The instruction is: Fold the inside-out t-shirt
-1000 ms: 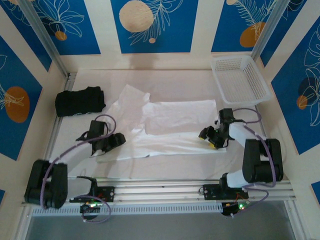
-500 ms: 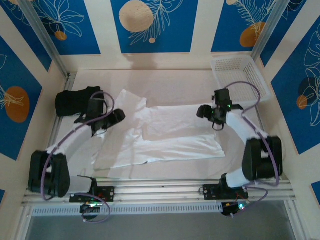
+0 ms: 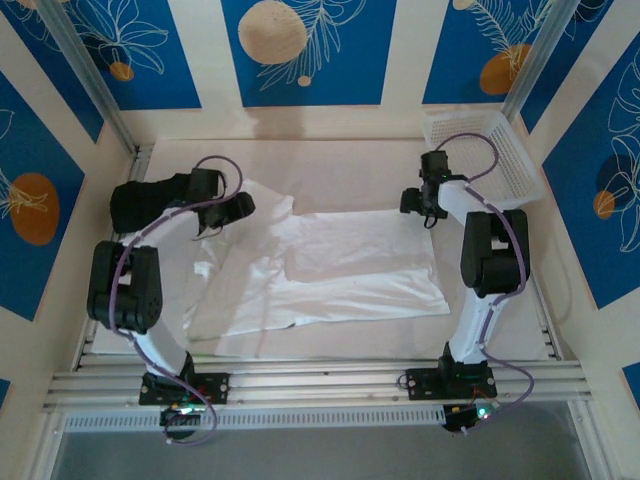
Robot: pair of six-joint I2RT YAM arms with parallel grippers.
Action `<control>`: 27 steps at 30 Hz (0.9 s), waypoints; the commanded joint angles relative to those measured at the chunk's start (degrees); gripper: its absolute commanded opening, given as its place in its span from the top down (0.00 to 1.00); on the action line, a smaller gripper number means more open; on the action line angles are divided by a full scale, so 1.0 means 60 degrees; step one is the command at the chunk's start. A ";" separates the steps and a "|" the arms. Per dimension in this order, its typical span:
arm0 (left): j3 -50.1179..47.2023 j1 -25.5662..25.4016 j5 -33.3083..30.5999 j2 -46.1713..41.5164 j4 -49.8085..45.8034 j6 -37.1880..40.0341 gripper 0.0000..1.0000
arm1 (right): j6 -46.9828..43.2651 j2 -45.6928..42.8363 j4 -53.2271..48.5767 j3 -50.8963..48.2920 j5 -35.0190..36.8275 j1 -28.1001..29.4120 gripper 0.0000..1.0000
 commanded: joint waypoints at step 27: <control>0.9881 0.0457 0.0893 0.7353 -0.5327 0.2619 0.32 | -0.0454 0.2942 -0.2261 0.3272 -0.0274 -0.0026 0.38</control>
